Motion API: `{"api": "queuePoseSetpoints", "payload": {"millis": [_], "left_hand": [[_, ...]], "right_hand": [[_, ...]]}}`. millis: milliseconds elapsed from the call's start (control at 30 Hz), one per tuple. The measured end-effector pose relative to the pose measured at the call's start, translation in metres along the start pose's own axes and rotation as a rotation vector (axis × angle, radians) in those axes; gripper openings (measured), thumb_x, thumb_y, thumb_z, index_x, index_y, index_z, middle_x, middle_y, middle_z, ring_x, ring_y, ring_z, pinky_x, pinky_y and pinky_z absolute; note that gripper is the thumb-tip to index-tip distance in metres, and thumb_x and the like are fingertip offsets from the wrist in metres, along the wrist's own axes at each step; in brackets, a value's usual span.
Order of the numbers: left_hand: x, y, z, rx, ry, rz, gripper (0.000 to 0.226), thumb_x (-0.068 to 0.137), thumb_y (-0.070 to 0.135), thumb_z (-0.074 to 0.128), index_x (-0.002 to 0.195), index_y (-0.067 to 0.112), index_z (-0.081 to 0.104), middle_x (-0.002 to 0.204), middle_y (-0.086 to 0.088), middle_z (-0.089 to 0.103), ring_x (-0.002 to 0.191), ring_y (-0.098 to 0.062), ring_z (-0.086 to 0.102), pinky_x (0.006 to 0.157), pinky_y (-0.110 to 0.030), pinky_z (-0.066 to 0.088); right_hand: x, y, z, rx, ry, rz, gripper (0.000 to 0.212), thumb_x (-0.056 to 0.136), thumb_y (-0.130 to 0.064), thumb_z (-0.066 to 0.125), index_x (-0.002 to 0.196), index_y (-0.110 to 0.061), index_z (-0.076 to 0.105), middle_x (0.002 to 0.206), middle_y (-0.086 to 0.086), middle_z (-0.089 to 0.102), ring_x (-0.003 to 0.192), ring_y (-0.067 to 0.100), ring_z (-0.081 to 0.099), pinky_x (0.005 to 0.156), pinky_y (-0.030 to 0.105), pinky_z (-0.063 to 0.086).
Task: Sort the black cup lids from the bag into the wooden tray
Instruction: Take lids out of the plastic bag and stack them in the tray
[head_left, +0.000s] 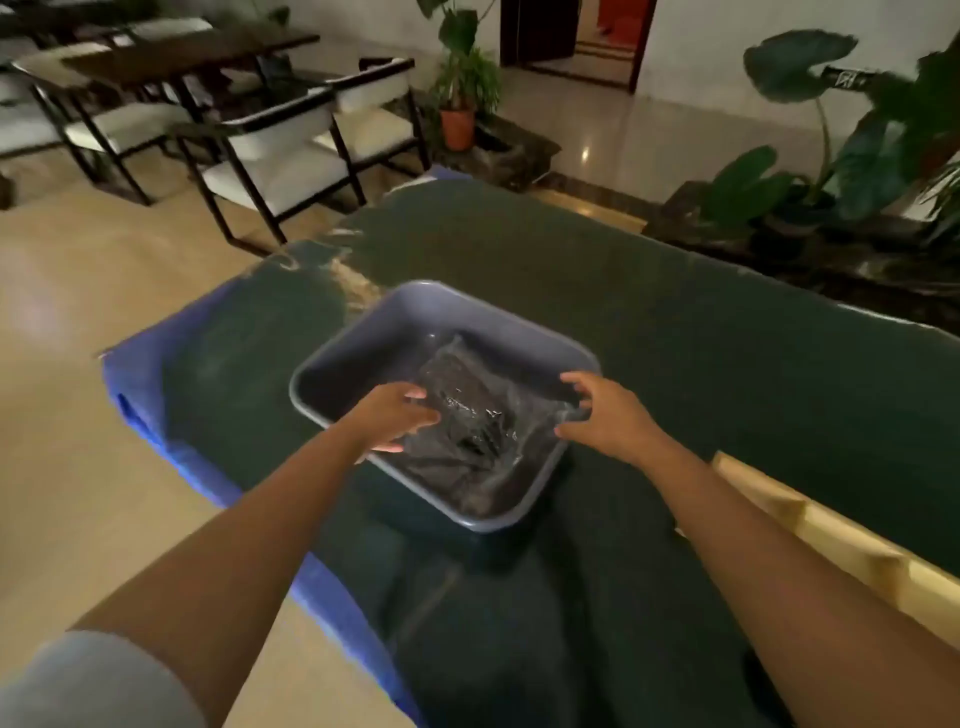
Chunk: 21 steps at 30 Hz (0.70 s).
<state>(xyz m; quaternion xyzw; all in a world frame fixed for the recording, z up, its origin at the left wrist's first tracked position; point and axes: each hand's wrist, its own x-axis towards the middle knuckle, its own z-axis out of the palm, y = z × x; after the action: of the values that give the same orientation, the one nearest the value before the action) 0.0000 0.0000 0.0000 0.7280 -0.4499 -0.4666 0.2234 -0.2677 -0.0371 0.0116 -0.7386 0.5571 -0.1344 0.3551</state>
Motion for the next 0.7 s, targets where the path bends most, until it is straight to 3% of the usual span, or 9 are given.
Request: {"api": "queuePoseSetpoints", "payload": {"millis": [100,233,300,367,500,567,633,700], "left_hand": [[0.025,-0.011,0.001,-0.225,-0.079,-0.146,0.061,0.078,0.024,0.072,0.133,0.016,0.046,0.134,-0.008,0.051,0.105,-0.021,0.056,0.08,-0.038,0.054],[0.061,-0.02,0.006,-0.401,-0.035,-0.216,0.095,0.075,0.022,0.075,0.148,0.024,0.013,0.151,-0.003,0.031,0.118,-0.023,0.047,0.087,-0.042,0.05],[0.074,-0.026,0.004,-0.403,0.016,-0.263,0.107,0.075,0.021,0.075,0.149,0.026,-0.003,0.157,-0.008,0.019,0.134,-0.029,0.035,0.105,-0.049,0.037],[0.083,-0.034,0.004,-0.377,0.039,-0.356,0.11,0.077,0.023,0.074,0.148,0.023,-0.009,0.157,-0.011,0.016,0.139,-0.032,0.027,0.111,-0.051,0.027],[0.09,-0.037,0.008,-0.47,0.034,-0.457,0.085,0.077,0.021,0.073,0.142,0.007,0.021,0.143,-0.017,0.039,0.127,-0.034,0.044,0.101,-0.053,0.041],[0.089,-0.035,0.011,-0.465,0.004,-0.469,0.06,0.078,0.017,0.071,0.126,0.003,0.038,0.119,-0.015,0.056,0.109,-0.029,0.057,0.089,-0.046,0.048],[0.088,-0.034,0.015,-0.472,-0.037,-0.475,0.027,0.083,0.012,0.065,0.103,0.003,0.05,0.086,-0.009,0.06,0.078,-0.02,0.06,0.071,-0.035,0.048],[0.086,-0.033,0.02,-0.475,-0.048,-0.471,0.015,0.082,0.005,0.063,0.093,0.003,0.053,0.073,-0.006,0.059,0.067,-0.018,0.059,0.071,-0.037,0.051]], "right_hand": [[0.03,-0.003,0.02,-0.063,0.04,-0.029,0.073,0.072,-0.014,0.074,0.137,-0.013,0.041,0.141,0.011,0.044,0.13,0.024,0.041,0.103,0.031,0.034],[0.067,0.004,0.036,-0.247,-0.051,0.011,0.086,0.07,-0.02,0.073,0.144,-0.02,0.029,0.151,0.01,0.031,0.14,0.025,0.026,0.111,0.04,0.029],[0.076,0.006,0.039,-0.264,-0.117,0.068,0.092,0.069,-0.022,0.073,0.146,-0.023,0.023,0.149,0.008,0.036,0.135,0.026,0.035,0.106,0.039,0.037],[0.082,0.006,0.045,-0.268,-0.16,0.149,0.092,0.07,-0.025,0.073,0.145,-0.027,0.021,0.14,0.009,0.048,0.124,0.03,0.048,0.097,0.04,0.044],[0.087,0.006,0.051,-0.254,-0.133,0.221,0.078,0.074,-0.019,0.07,0.142,-0.024,0.031,0.134,0.011,0.054,0.121,0.029,0.052,0.096,0.042,0.046],[0.087,0.004,0.05,-0.245,-0.11,0.227,0.07,0.076,-0.012,0.067,0.139,-0.018,0.038,0.128,0.011,0.059,0.116,0.028,0.055,0.095,0.039,0.047],[0.087,0.002,0.048,-0.253,-0.112,0.228,0.06,0.077,-0.008,0.064,0.134,-0.013,0.046,0.116,0.01,0.066,0.11,0.025,0.06,0.092,0.034,0.047],[0.087,-0.001,0.046,-0.253,-0.12,0.233,0.047,0.078,-0.005,0.06,0.125,-0.01,0.056,0.11,0.01,0.069,0.107,0.024,0.062,0.091,0.032,0.048]]}}
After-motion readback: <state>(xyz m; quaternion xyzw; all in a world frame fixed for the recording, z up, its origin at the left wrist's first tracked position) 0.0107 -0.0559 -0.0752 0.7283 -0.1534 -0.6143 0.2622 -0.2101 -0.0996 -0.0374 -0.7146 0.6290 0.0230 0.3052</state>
